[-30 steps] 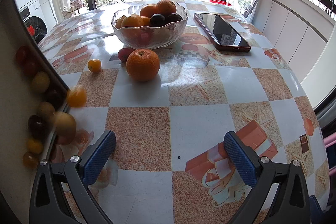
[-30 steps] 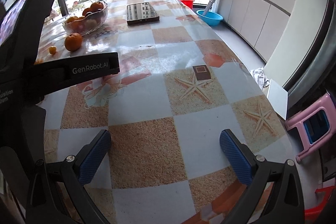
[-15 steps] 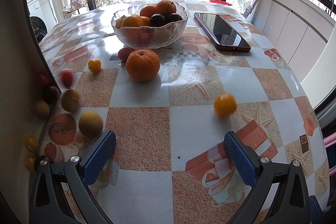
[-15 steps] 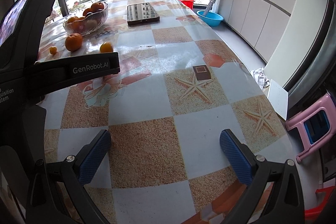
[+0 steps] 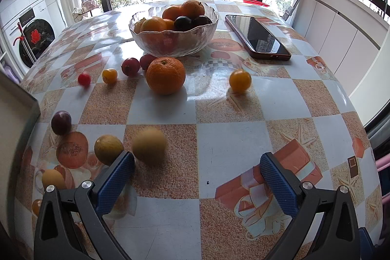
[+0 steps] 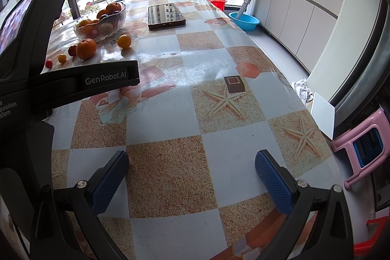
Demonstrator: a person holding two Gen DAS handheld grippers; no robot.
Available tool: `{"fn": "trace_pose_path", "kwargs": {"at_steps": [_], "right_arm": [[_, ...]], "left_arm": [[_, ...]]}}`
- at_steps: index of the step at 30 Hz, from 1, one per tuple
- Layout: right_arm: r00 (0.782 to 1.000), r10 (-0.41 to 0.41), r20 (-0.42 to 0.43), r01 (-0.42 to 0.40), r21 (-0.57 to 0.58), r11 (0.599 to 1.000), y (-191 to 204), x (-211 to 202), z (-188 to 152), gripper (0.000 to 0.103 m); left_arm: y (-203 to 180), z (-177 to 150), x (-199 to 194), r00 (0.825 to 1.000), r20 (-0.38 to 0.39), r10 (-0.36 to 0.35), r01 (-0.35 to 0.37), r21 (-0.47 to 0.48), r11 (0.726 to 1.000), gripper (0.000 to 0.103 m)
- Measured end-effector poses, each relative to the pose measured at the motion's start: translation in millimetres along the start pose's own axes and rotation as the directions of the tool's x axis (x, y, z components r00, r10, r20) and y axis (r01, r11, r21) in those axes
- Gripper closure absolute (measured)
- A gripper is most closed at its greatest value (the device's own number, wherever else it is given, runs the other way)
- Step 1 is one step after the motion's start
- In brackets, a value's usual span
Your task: Organize fruits
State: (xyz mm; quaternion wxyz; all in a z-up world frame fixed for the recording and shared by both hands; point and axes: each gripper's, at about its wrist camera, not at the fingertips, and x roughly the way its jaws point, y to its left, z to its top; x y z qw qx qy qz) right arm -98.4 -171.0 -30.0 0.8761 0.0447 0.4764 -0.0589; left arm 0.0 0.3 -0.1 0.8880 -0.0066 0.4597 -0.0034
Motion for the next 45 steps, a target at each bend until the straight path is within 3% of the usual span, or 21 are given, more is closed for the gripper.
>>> {"fn": "trace_pose_path", "kwargs": {"at_steps": [37, 42, 45], "right_arm": [[1.000, 0.000, 0.003, 0.000, 0.000, 1.000, 1.6, 0.2, -1.2, 0.000], [1.000, 0.000, 0.003, 0.000, 0.000, 1.000, 0.5, -0.3, -1.5, 0.000], [1.000, 0.000, 0.003, 0.000, 0.000, 1.000, 0.6, -0.4, -1.5, 0.000]], "left_arm": [[1.1, -0.5, -0.3, 1.000, 0.000, -0.003, 0.003, -0.001, 1.000, 0.000], [6.7, -7.8, -18.7, 1.000, -0.001, 0.021, -0.021, 0.061, 0.998, 0.000], [19.5, -9.5, -48.5, 0.997, 0.071, 0.004, -0.011, 0.093, 0.996, 0.000]]}}
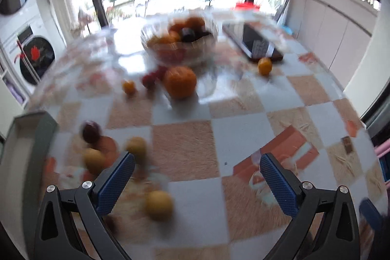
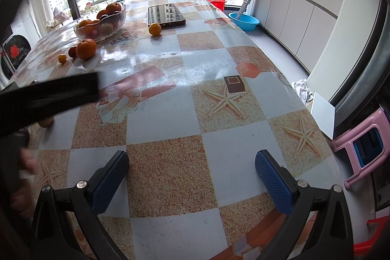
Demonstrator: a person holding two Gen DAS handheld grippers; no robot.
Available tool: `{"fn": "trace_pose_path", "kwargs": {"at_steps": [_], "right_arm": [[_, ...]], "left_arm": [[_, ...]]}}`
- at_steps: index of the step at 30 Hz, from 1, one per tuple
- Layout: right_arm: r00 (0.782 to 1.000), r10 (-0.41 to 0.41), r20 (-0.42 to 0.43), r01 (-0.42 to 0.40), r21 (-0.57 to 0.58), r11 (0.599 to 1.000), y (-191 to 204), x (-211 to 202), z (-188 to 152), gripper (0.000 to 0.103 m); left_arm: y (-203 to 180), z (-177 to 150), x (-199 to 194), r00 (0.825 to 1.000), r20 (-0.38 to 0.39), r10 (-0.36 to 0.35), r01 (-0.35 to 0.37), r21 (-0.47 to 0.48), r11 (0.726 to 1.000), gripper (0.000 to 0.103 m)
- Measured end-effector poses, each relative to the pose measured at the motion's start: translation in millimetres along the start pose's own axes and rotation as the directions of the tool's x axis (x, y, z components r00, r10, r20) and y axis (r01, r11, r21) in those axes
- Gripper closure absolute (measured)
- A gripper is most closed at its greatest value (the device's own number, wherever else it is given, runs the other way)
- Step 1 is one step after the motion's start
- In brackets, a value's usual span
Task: Organize fruits
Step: 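Move both grippers toward the scattered small fruits beside the white tray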
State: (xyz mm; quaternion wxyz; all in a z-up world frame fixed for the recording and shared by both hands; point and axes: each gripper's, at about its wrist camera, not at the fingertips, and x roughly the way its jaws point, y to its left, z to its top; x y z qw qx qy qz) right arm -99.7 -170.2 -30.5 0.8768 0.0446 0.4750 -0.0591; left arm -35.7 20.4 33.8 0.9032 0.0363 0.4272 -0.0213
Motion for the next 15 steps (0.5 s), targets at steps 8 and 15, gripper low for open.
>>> {"fn": "trace_pose_path", "kwargs": {"at_steps": [8, 15], "right_arm": [[1.000, 0.000, 0.000, 0.000, 0.000, 1.000, 0.3, 0.1, 0.1, 0.000], [1.000, -0.001, -0.001, 0.001, -0.001, 1.000, 0.4, 0.1, 0.1, 0.000]], "left_arm": [[72.6, -40.8, -56.1, 0.998, 0.062, -0.012, 0.011, 0.017, 1.000, 0.000], [115.4, -89.2, -43.8, 0.998, -0.053, 0.015, -0.016, -0.025, 1.000, 0.000]]}}
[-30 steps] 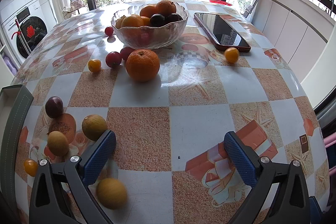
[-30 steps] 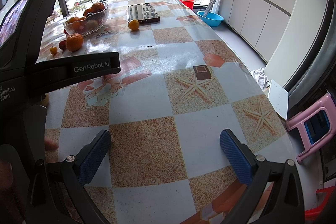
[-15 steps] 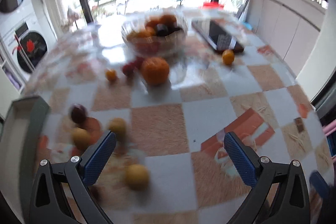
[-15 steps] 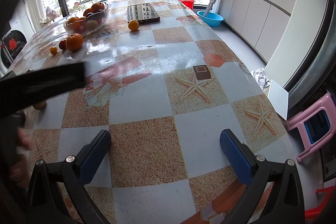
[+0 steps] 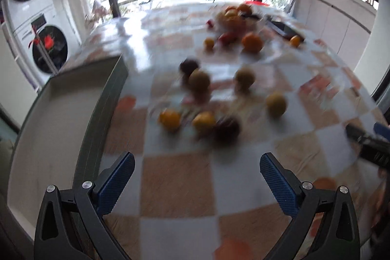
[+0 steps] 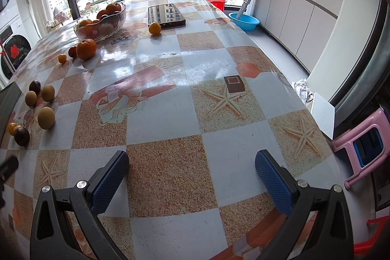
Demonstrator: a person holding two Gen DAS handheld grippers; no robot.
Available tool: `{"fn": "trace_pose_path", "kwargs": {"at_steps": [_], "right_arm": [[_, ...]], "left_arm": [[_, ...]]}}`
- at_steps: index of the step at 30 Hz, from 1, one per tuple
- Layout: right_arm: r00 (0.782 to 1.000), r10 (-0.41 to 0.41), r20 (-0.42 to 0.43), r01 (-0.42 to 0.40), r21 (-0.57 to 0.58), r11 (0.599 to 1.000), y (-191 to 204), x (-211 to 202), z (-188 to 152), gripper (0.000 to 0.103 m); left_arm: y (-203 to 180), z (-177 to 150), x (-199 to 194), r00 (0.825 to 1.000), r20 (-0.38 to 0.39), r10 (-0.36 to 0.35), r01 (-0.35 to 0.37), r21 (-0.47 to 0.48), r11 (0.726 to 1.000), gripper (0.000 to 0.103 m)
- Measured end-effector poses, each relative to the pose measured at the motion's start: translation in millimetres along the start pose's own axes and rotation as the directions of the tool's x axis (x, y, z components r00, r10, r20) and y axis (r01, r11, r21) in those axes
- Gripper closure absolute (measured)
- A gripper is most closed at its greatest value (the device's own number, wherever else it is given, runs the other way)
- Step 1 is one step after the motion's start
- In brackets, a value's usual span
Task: Organize fruits
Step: 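Move both grippers toward the scattered small fruits beside the white tray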
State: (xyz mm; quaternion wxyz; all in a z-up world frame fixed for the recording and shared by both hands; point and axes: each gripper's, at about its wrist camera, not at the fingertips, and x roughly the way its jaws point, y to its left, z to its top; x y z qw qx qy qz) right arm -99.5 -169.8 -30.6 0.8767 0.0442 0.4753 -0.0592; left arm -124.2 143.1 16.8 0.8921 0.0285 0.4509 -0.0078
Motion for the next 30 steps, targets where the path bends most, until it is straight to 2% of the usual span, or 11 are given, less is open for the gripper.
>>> {"fn": "trace_pose_path", "kwargs": {"at_steps": [2, 8, 12, 13, 16, 19, 22, 25, 26, 27, 30], "right_arm": [[1.000, -0.001, 0.000, 0.001, 0.000, 1.000, 0.3, 0.0, 0.0, 0.000], [1.000, -0.002, -0.011, 0.002, -0.004, 1.000, 0.6, -0.8, 1.5, 0.000], [0.996, 0.001, -0.086, -0.001, -0.003, 1.000, 6.1, 3.4, 11.8, 0.000], [0.995, 0.020, -0.101, -0.020, -0.006, 1.000, 10.9, 3.9, 14.3, 0.000], [0.981, 0.162, -0.110, -0.166, -0.023, 0.986, 32.9, 1.0, 17.6, 0.000], [0.967, 0.224, -0.123, -0.236, -0.091, 0.967, 66.8, 2.6, 19.4, 0.000], [0.964, 0.236, -0.125, -0.255, -0.166, 0.953, 98.4, 6.1, 22.0, 0.000], [0.958, 0.259, -0.125, -0.280, -0.204, 0.938, 121.3, 8.9, 27.0, 0.000], [0.956, 0.266, -0.125, -0.287, -0.213, 0.934, 127.2, 10.0, 28.9, 0.001], [0.955, 0.269, -0.123, -0.290, -0.220, 0.931, 132.5, 10.7, 30.0, 0.002], [0.955, 0.274, -0.111, -0.293, -0.247, 0.923, 143.0, 10.8, 32.6, 0.014]], "left_arm": [[7.8, -6.6, 8.7, 0.998, -0.054, -0.015, 0.014, -0.017, 1.000, 0.000], [13.9, -8.9, 14.1, 0.994, -0.092, -0.067, 0.066, -0.012, 0.998, 0.000], [13.5, -8.0, 14.1, 0.991, -0.097, -0.087, 0.089, 0.019, 0.996, 0.000], [13.8, -5.3, 14.5, 0.991, -0.097, -0.088, 0.090, 0.021, 0.996, 0.000], [20.2, 1.4, 18.1, 0.993, -0.089, -0.083, 0.085, 0.019, 0.996, 0.000], [33.6, 5.1, 21.2, 0.994, -0.084, -0.072, 0.071, -0.009, 0.997, 0.000], [44.2, 10.0, 20.3, 0.994, -0.071, -0.079, 0.076, -0.041, 0.996, 0.012], [47.2, 16.6, 22.4, 0.996, -0.060, -0.060, 0.058, -0.035, 0.998, 0.015], [47.0, 18.9, 23.7, 0.997, -0.055, -0.055, 0.054, -0.028, 0.998, 0.022], [46.8, 21.3, 25.7, 0.997, -0.058, -0.056, 0.055, -0.022, 0.998, 0.024], [44.8, 28.1, 33.8, 0.995, -0.070, -0.068, 0.068, -0.006, 0.998, 0.026]]}}
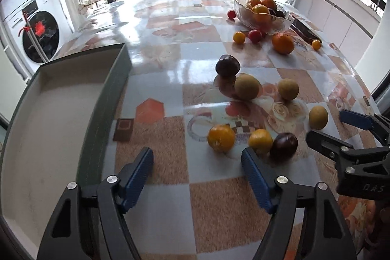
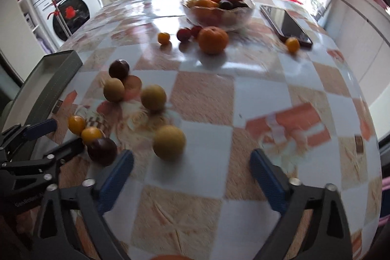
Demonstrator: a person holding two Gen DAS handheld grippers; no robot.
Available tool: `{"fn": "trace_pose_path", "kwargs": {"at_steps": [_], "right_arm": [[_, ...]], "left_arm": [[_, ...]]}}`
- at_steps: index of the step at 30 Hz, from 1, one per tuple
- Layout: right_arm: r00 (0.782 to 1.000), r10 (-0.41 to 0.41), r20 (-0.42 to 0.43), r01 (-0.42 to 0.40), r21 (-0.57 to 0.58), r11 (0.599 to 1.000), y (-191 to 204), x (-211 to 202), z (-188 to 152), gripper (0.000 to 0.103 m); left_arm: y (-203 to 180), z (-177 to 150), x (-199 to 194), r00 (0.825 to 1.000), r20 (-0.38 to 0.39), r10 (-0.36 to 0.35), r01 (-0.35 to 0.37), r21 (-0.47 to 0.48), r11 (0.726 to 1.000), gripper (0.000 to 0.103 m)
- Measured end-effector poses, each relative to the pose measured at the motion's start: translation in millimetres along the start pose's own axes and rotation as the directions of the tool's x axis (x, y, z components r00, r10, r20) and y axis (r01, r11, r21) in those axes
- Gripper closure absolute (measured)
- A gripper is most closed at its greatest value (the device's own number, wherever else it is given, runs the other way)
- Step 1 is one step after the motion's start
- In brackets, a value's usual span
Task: Organize fruits
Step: 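Grasp a yellow apricot with the left gripper while the right grasps a yellow round fruit, then carry both fruits over the white tray and open both grippers to drop them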
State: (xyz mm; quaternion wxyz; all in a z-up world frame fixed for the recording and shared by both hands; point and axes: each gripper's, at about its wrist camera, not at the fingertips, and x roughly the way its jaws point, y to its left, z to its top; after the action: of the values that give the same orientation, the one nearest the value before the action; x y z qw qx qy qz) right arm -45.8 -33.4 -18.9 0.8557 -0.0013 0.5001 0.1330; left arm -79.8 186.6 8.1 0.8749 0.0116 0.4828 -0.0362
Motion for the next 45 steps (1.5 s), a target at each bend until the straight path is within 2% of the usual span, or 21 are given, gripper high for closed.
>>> {"fn": "trace_pose_path", "kwargs": {"at_steps": [2, 3, 5, 6, 7, 8, 9, 10, 11, 15, 18, 21, 26, 34, 38, 45], "right_arm": [[1.000, -0.011, 0.009, 0.012, -0.020, 1.000, 3.7, 1.4, 3.8, 0.032], [1.000, -0.020, 0.013, 0.020, -0.026, 0.999, 4.4, 0.3, 4.6, 0.037], [1.000, -0.002, 0.024, 0.003, -0.021, 1.000, 2.1, -1.3, 5.2, 0.063], [1.000, 0.016, 0.024, -0.015, -0.011, 1.000, -0.1, -2.4, 5.4, 0.071], [0.999, 0.028, 0.022, -0.029, 0.004, 1.000, -1.9, -2.8, 5.8, 0.073], [0.999, 0.039, 0.022, -0.039, 0.018, 0.999, -5.5, -4.5, 4.1, 0.073], [0.998, 0.051, 0.022, -0.052, 0.037, 0.998, -9.3, -6.3, 2.8, 0.073], [0.998, 0.063, 0.024, -0.064, 0.053, 0.997, -13.0, -8.5, 1.1, 0.073], [0.997, 0.072, 0.025, -0.074, 0.065, 0.995, -15.9, -10.8, -0.6, 0.073], [0.996, 0.080, 0.026, -0.082, 0.076, 0.994, -22.3, -21.7, -7.2, 0.073], [0.996, 0.084, 0.025, -0.086, 0.081, 0.993, -23.9, -29.8, -11.6, 0.073], [0.996, 0.084, 0.024, -0.086, 0.081, 0.993, -21.0, -35.8, -12.9, 0.073], [0.995, 0.097, 0.024, -0.098, 0.056, 0.994, -0.1, -43.5, -8.4, 0.073], [0.991, 0.128, 0.024, -0.126, -0.081, 0.989, 67.7, -48.1, 7.6, 0.073], [0.985, 0.174, 0.010, -0.171, -0.144, 0.975, 110.2, -46.6, 17.8, 0.073], [0.965, 0.261, -0.025, -0.259, -0.244, 0.934, 190.2, -40.6, 30.2, 0.073]], "left_arm": [[-1.8, 4.2, 2.9, 1.000, 0.009, 0.009, -0.009, 0.018, 1.000, 0.026], [-2.1, 5.6, 4.1, 1.000, 0.011, 0.007, -0.007, 0.019, 1.000, 0.026], [-2.4, 8.6, 5.7, 1.000, 0.015, -0.006, 0.006, 0.011, 1.000, 0.033], [-3.1, 9.4, 5.7, 1.000, 0.019, -0.004, 0.004, 0.011, 1.000, 0.039], [-4.5, 10.2, 5.7, 1.000, 0.021, -0.006, 0.005, 0.012, 1.000, 0.046], [-6.1, 10.5, 5.4, 1.000, 0.024, -0.015, 0.015, 0.012, 1.000, 0.057], [-7.9, 10.3, 4.6, 0.999, 0.028, -0.016, 0.015, 0.015, 1.000, 0.063], [-9.5, 9.9, 3.6, 0.999, 0.027, -0.023, 0.022, 0.021, 1.000, 0.078], [-10.6, 9.3, 2.2, 0.999, 0.024, -0.031, 0.031, 0.024, 0.999, 0.080], [-5.0, 3.2, -6.7, 0.997, 0.010, -0.074, 0.074, -0.025, 0.997, 0.080], [-0.7, -2.9, -24.7, 0.996, 0.041, -0.082, 0.084, -0.039, 0.996, 0.080], [6.7, -5.0, -46.5, 0.993, 0.077, -0.084, 0.088, -0.049, 0.995, 0.080], [29.5, -3.5, -75.8, 0.991, 0.129, -0.046, 0.056, -0.077, 0.995, 0.080], [103.1, -19.4, -102.5, 0.984, 0.163, 0.072, -0.040, -0.193, 0.980, 0.080], [135.3, -30.6, -102.3, 0.981, 0.148, 0.126, -0.087, -0.250, 0.964, 0.080], [166.6, -47.5, -90.3, 0.979, 0.109, 0.173, -0.133, -0.302, 0.944, 0.080]]}}
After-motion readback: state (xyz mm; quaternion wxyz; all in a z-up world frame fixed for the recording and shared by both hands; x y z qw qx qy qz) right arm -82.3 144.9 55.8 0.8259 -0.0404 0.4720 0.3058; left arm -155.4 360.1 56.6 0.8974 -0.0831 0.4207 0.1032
